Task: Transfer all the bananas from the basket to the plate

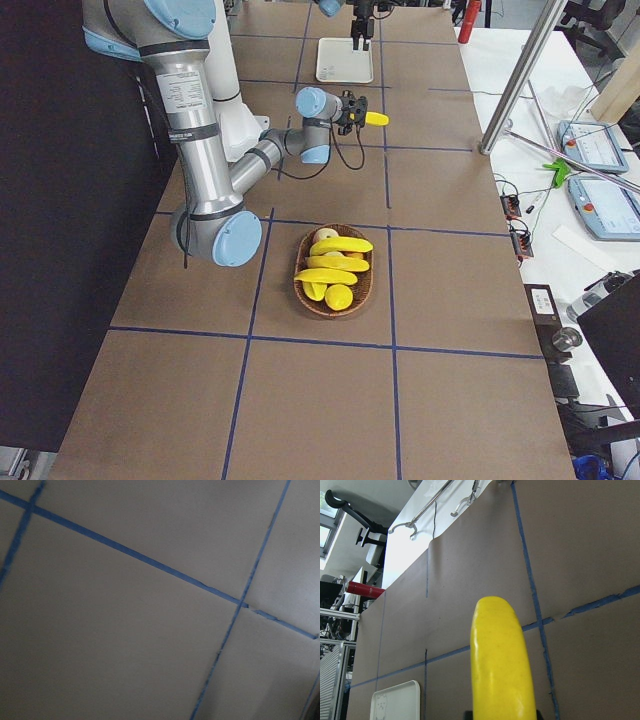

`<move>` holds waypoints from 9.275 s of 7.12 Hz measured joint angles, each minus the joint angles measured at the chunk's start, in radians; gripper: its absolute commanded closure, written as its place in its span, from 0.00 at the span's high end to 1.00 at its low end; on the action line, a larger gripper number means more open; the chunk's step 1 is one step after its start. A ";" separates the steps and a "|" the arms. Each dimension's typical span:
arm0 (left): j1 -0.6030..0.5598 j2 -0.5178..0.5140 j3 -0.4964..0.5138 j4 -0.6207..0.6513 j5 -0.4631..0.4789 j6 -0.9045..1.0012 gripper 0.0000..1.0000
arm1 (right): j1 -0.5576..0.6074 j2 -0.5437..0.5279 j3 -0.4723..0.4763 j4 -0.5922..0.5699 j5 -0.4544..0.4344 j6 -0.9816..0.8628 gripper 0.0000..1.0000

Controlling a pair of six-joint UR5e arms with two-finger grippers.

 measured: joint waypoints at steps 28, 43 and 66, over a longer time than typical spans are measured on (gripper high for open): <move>0.233 -0.261 0.167 0.002 0.336 -0.356 0.00 | -0.185 0.185 0.015 -0.139 -0.205 -0.009 1.00; -0.148 0.463 0.481 -0.442 0.294 0.420 1.00 | 0.544 -0.307 0.039 -0.596 0.641 -0.936 1.00; -0.343 0.444 0.402 -0.449 -0.083 0.574 1.00 | 0.467 -0.657 -0.046 -0.294 0.517 -1.113 0.01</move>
